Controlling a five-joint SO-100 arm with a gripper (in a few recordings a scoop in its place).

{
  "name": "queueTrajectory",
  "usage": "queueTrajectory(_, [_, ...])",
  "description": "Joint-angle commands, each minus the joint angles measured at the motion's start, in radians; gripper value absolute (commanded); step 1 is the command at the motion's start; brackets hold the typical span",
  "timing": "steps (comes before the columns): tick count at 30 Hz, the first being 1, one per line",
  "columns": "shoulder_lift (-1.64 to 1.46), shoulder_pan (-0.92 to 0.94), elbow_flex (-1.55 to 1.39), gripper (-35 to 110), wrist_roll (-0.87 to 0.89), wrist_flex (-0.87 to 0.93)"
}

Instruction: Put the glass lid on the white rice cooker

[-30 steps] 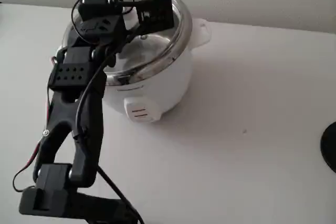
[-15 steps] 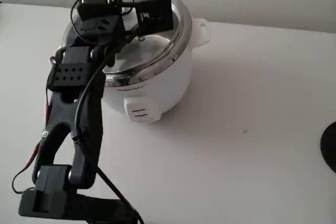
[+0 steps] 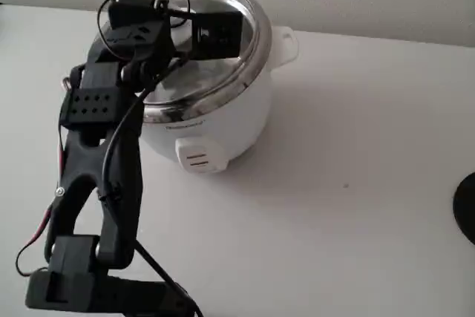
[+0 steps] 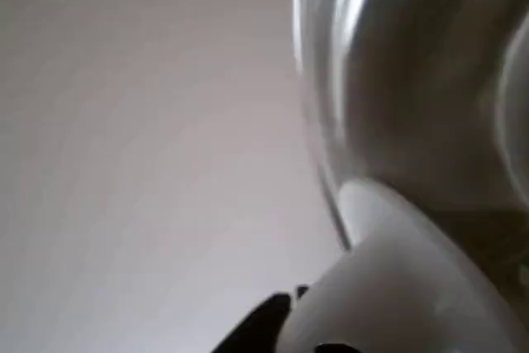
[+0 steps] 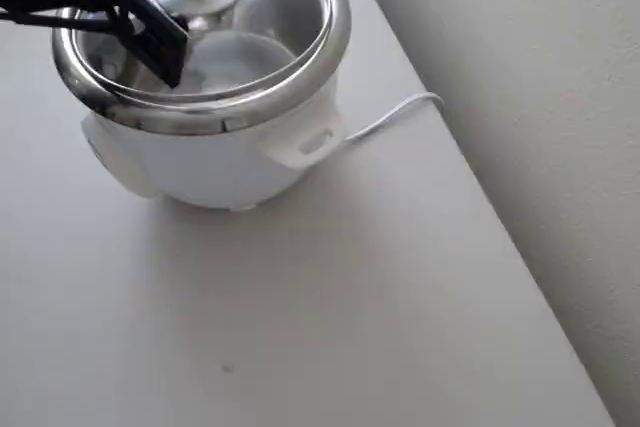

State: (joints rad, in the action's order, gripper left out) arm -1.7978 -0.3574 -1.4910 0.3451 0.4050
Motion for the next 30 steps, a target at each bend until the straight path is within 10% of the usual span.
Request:
queueTrajectory(1, [-0.101,0.011,0.175,0,0.048,0.005])
queueTrajectory(30, [-0.041,0.041,0.276,0,0.167,0.156])
